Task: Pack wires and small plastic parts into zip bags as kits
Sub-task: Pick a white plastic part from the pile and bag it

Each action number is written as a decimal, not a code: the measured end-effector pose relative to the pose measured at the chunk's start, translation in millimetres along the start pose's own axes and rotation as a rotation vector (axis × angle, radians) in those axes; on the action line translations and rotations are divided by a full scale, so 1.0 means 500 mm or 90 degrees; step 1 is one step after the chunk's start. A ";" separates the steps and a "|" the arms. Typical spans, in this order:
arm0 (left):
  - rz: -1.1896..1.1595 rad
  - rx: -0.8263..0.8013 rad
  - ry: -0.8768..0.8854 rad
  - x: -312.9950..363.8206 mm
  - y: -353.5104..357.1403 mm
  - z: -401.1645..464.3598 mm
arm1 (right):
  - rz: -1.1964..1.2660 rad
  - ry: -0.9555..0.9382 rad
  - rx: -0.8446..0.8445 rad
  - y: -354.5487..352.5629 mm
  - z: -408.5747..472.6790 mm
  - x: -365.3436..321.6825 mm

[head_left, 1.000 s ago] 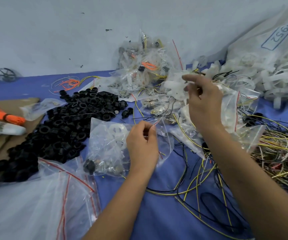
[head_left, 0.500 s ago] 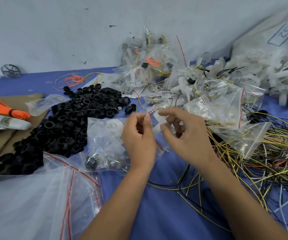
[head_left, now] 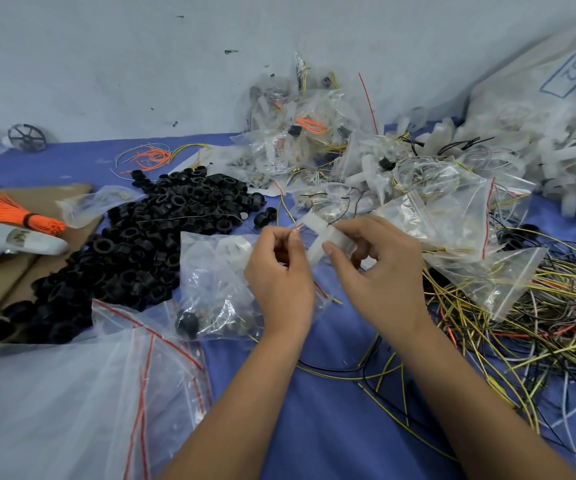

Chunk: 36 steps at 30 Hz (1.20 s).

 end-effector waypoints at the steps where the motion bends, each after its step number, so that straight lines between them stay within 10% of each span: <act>1: 0.002 0.006 0.003 0.001 -0.002 0.000 | -0.005 -0.017 -0.018 0.006 0.000 -0.007; 10: 0.078 0.042 0.148 0.059 -0.019 -0.009 | -0.049 -0.036 -0.223 0.079 -0.017 -0.005; 23: 0.153 -0.109 0.432 0.162 0.046 -0.097 | 0.313 0.289 -0.293 0.111 -0.050 0.064; 32: 0.101 -0.096 0.401 0.160 0.034 -0.089 | 0.649 0.537 -0.414 0.166 -0.122 0.066; 36: 0.112 -0.070 0.365 0.151 0.025 -0.078 | 0.452 0.371 -0.396 0.159 -0.094 0.053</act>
Point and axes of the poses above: each hand's wrist, its own z-axis towards the middle knuckle, its own y-axis out of the palm, x = y × z, the point moved 10 cm from there along z, towards the middle knuckle, and after that the axes turned 1 degree about z, right-handed, at the moved point
